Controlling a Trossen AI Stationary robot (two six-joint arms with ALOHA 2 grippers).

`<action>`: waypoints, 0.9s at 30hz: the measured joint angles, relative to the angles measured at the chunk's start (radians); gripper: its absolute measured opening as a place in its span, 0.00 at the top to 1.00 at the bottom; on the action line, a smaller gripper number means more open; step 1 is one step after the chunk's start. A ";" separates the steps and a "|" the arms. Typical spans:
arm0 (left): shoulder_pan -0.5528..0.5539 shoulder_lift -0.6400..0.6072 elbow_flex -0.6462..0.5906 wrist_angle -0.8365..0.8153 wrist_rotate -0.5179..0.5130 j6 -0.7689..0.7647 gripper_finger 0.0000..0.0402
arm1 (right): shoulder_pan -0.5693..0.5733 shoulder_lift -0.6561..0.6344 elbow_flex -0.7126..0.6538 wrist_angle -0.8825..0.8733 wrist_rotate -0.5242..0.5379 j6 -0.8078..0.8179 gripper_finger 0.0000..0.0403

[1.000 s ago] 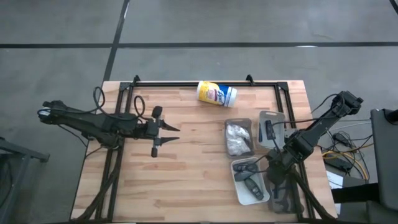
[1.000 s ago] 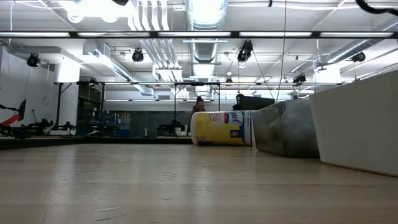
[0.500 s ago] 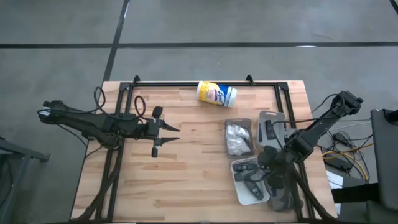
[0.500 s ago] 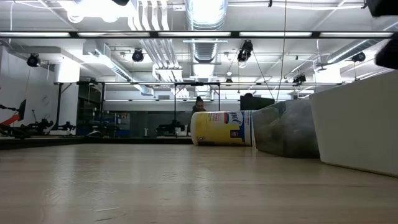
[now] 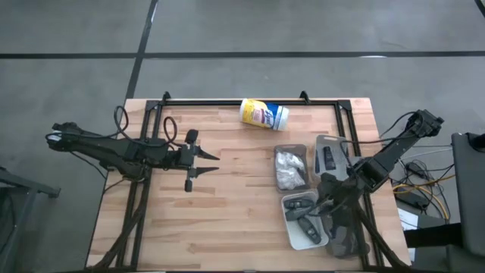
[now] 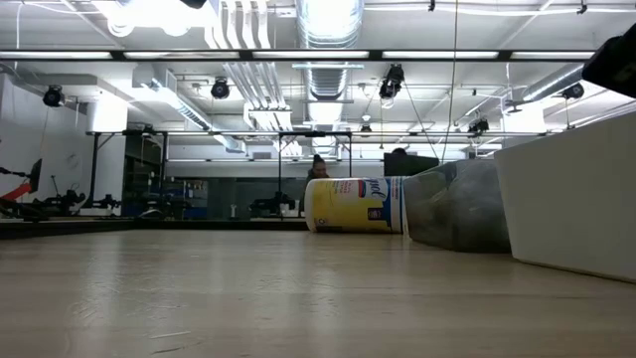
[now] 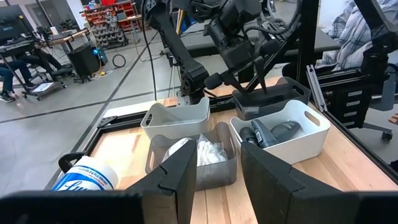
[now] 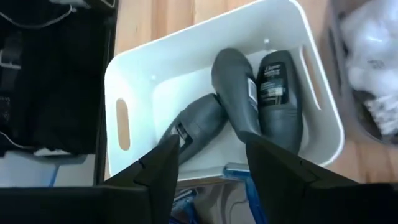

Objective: Pick & Place Travel size toiletries
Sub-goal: Return to Home Position

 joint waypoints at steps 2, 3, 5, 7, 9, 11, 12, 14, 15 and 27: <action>0.000 0.000 0.000 -0.001 0.000 -0.001 0.67 | 0.000 -0.023 0.000 -0.015 0.000 0.013 0.56; 0.000 0.000 0.000 0.000 0.000 -0.005 0.68 | -0.001 -0.033 0.000 -0.017 0.002 0.014 0.57; 0.000 0.000 0.000 0.000 0.000 -0.015 0.68 | -0.001 -0.053 0.000 -0.011 0.012 0.002 0.58; 0.000 0.000 0.000 0.000 0.000 -0.015 0.67 | -0.001 -0.069 0.000 -0.008 0.029 -0.026 0.59; 0.000 0.000 0.000 0.000 0.000 -0.016 0.67 | 0.000 -0.081 0.001 -0.002 0.054 -0.047 0.60; 0.000 0.000 0.000 0.000 0.000 -0.011 0.68 | 0.000 -0.093 0.001 0.020 0.096 -0.064 0.60; 0.000 0.000 0.000 0.000 0.000 -0.008 0.67 | 0.000 -0.096 0.001 0.039 0.126 -0.078 0.61; 0.000 0.000 0.000 0.000 0.000 -0.008 0.67 | 0.000 -0.097 0.001 0.085 0.191 -0.113 0.62; 0.000 0.000 0.000 0.000 0.001 -0.012 0.67 | 0.000 -0.098 0.001 0.107 0.218 -0.137 0.62; 0.000 -0.106 -0.050 -0.028 0.113 -0.026 0.67 | -0.033 -0.099 -0.001 0.338 0.408 -0.459 0.71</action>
